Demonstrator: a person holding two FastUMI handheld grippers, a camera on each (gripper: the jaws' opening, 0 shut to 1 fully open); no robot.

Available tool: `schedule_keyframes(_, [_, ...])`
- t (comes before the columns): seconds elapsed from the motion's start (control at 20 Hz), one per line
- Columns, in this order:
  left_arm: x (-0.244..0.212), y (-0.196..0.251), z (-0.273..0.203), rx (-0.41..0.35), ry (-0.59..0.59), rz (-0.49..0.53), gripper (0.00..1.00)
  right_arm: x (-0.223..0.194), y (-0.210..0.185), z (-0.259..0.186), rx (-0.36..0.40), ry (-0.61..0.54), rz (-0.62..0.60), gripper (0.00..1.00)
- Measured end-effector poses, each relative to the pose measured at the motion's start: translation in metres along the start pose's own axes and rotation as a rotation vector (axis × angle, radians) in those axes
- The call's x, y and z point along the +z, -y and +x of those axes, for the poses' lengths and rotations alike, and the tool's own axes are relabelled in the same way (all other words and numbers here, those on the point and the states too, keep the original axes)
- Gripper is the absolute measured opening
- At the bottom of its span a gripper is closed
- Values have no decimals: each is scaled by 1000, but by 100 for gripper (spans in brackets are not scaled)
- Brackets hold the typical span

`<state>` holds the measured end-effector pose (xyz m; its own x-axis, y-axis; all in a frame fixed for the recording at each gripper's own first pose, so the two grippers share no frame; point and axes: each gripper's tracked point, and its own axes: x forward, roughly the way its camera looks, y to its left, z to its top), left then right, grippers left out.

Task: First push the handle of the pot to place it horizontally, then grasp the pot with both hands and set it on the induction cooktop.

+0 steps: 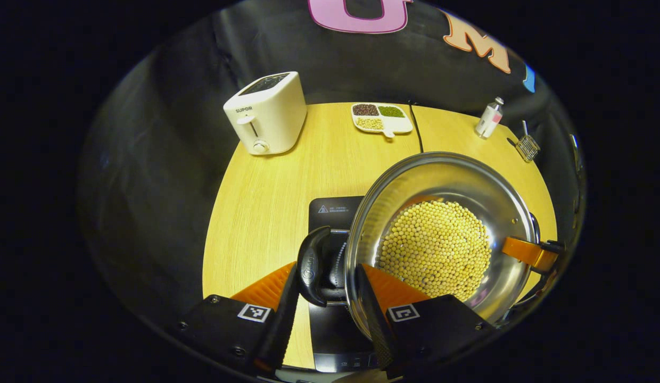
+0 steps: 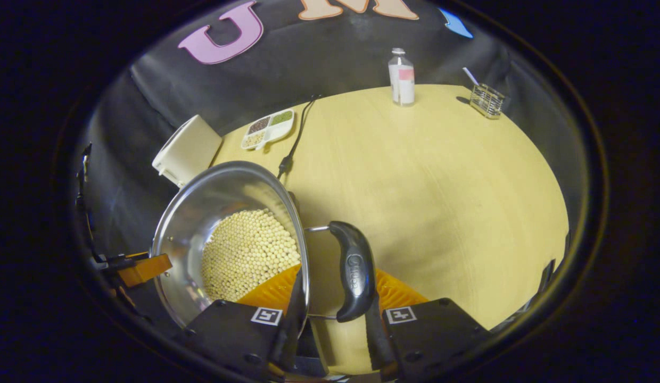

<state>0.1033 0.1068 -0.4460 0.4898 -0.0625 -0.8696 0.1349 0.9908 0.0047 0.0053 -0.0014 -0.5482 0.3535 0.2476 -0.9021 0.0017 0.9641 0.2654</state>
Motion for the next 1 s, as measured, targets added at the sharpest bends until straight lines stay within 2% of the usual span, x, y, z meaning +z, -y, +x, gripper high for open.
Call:
schedule_keyframes(0.25, [1,-15,0,16,9,4,65,-1,1,1,15,-2,-1,51])
schedule_keyframes(0.3, [2,-16,0,17,11,3,65,-2,1,1,16,-2,0,56])
schedule_keyframes(0.5, [-1,-22,0,18,7,-6,65,-2,1,2,15,-1,-4,56])
schedule_keyframes(0.55, [-2,-23,0,17,6,-10,65,-2,1,2,13,-1,-8,51])
schedule_keyframes(1.0, [-7,-28,3,6,6,-20,67,-3,0,1,5,-3,-10,51])
